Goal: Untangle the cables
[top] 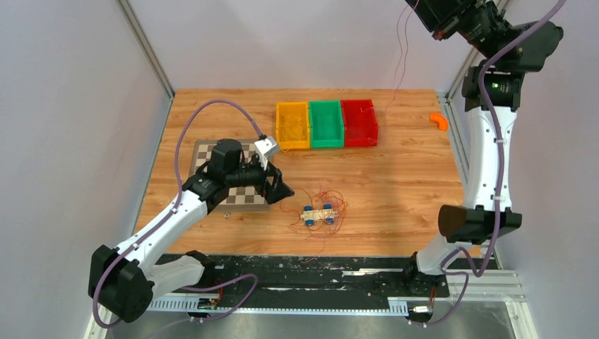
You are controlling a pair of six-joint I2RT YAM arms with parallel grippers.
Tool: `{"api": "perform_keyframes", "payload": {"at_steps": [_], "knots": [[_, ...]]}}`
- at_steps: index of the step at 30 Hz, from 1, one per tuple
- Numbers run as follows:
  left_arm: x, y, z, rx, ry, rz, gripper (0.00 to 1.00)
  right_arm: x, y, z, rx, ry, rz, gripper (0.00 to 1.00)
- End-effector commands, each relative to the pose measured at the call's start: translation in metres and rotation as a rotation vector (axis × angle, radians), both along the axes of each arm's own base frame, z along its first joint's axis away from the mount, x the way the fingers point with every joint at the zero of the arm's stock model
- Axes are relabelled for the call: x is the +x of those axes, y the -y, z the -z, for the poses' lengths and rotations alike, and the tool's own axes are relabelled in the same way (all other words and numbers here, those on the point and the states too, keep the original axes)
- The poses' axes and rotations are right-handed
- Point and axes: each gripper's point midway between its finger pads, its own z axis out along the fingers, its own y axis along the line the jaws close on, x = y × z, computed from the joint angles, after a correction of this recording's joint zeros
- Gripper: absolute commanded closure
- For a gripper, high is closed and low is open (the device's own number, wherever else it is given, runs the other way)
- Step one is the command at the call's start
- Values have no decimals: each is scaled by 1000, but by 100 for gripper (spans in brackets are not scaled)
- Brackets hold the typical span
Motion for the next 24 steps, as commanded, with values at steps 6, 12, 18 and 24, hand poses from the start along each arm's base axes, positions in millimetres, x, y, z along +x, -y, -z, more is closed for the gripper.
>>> {"api": "perform_keyframes", "payload": {"at_steps": [6,12,18,24], "knots": [[14,-5,-42,-9,209,-24,0,21,-16,-51,105,139,11,100],[27,-4,-56,2,285,-28,0,33,-40,-58,129,273,107,100],[45,1,-66,21,327,-36,0,108,-31,-4,72,220,252,100],[79,3,-64,57,349,-98,0,173,-18,71,-33,83,269,100]]}}
